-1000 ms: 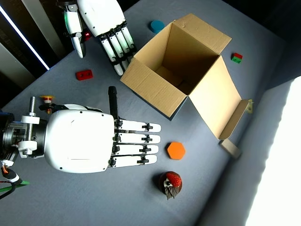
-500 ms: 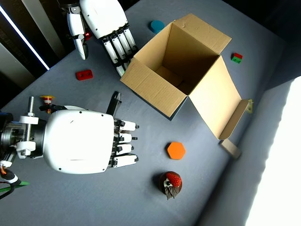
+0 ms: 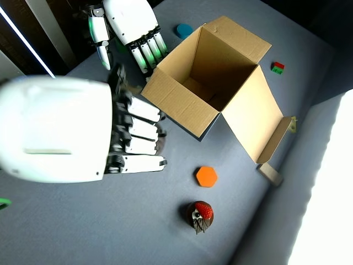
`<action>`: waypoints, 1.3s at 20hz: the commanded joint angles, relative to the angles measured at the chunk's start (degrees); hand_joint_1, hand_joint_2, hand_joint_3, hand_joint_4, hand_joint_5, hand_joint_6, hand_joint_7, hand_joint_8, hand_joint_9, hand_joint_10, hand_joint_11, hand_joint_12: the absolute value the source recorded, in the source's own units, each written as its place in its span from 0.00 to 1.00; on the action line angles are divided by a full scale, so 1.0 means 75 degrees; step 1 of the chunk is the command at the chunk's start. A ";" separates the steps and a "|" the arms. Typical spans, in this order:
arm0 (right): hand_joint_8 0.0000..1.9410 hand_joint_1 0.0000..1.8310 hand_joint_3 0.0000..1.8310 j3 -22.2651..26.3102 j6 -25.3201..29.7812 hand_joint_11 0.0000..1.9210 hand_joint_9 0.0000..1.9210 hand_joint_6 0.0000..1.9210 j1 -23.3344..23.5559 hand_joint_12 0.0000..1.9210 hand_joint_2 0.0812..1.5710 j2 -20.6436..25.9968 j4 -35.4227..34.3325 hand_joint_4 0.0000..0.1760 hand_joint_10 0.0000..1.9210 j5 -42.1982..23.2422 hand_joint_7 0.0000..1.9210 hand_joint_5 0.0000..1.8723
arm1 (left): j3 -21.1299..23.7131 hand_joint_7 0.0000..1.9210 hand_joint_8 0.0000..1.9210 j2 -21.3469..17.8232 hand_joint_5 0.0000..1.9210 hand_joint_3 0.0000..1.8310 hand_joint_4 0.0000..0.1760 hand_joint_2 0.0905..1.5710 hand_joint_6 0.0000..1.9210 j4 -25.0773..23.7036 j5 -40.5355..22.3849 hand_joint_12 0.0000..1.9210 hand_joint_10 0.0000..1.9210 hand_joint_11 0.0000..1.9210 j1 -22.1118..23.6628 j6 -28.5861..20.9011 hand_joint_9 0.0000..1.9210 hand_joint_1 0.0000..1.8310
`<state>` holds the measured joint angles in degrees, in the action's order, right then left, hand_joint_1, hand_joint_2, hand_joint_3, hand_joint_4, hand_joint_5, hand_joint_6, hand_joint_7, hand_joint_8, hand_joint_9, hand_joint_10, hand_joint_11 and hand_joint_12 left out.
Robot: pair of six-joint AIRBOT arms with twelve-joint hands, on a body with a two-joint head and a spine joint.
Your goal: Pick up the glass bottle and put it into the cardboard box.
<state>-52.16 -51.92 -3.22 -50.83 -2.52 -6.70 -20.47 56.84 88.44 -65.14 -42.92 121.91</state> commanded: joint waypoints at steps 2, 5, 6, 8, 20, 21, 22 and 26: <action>0.57 0.67 0.00 0.0085 0.0099 0.25 0.44 0.59 0.0306 0.95 0.72 0.0119 -0.0033 0.00 0.69 -0.1152 0.53 0.45 | -0.0023 0.02 0.00 -0.0061 0.00 0.00 0.04 0.80 0.00 -0.0565 -0.0260 0.00 0.00 0.00 0.0021 -0.0040 0.00 0.02; 0.57 0.67 0.00 0.0150 0.0982 0.26 0.44 0.59 0.0615 0.95 0.72 0.0264 0.0646 0.00 0.69 -0.1370 0.53 0.45 | -0.0042 0.02 0.00 -0.0071 0.00 0.00 0.04 0.80 0.00 -0.0566 -0.0259 0.00 0.00 0.00 0.0006 -0.0100 0.00 0.02; 0.57 0.67 0.00 0.0162 0.1115 0.26 0.44 0.59 0.0660 0.95 0.72 0.0281 0.0722 0.00 0.69 -0.1459 0.53 0.45 | -0.0042 0.02 0.00 -0.0086 0.00 0.00 0.04 0.80 0.00 -0.0566 -0.0259 0.00 0.00 0.00 -0.0001 -0.0119 0.00 0.02; 0.58 0.67 0.00 0.0171 0.1111 0.26 0.43 0.60 0.0644 0.95 0.72 0.0281 0.0736 0.00 0.70 -0.1483 0.53 0.43 | -0.0035 0.02 0.00 -0.0111 0.01 0.00 0.03 0.81 0.00 -0.0566 -0.0247 0.00 0.00 0.00 0.0000 -0.0120 0.00 0.01; 0.61 0.67 0.00 0.0020 0.2387 0.24 0.41 0.63 0.0244 0.97 0.73 0.0202 0.1204 0.00 0.75 -0.2863 0.51 0.42 | -0.0016 0.02 0.00 -0.0198 0.02 0.00 0.05 0.81 0.00 -0.0565 -0.0151 0.00 0.00 0.00 -0.0026 -0.0211 0.00 0.00; 0.61 0.66 0.00 -0.0002 0.2647 0.24 0.41 0.64 0.0208 0.98 0.73 0.0157 0.1262 0.00 0.75 -0.3049 0.51 0.41 | -0.0019 0.02 0.00 -0.0197 0.02 0.00 0.05 0.81 0.00 -0.0565 -0.0144 0.00 0.00 0.00 -0.0027 -0.0211 0.00 0.00; 0.61 0.66 0.00 -0.0004 0.2716 0.24 0.41 0.65 0.0178 0.98 0.74 0.0110 0.1262 0.00 0.75 -0.3280 0.51 0.41 | -0.0023 0.02 0.00 -0.0197 0.02 0.00 0.05 0.81 0.00 -0.0565 -0.0131 0.00 0.00 0.00 -0.0027 -0.0211 0.00 0.00; 0.65 0.65 0.01 -0.0067 0.2447 0.22 0.38 0.71 0.0205 0.99 0.76 -0.0347 0.1259 0.00 0.78 -0.3698 0.48 0.37 | 0.0005 0.02 0.00 -0.0248 0.02 0.00 0.05 0.81 0.00 -0.0564 0.0007 0.00 0.00 0.00 -0.0090 -0.0224 0.00 0.00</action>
<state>-53.06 -34.00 -2.87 -53.93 7.31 -26.96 -20.62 55.35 87.94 -63.55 -43.83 120.42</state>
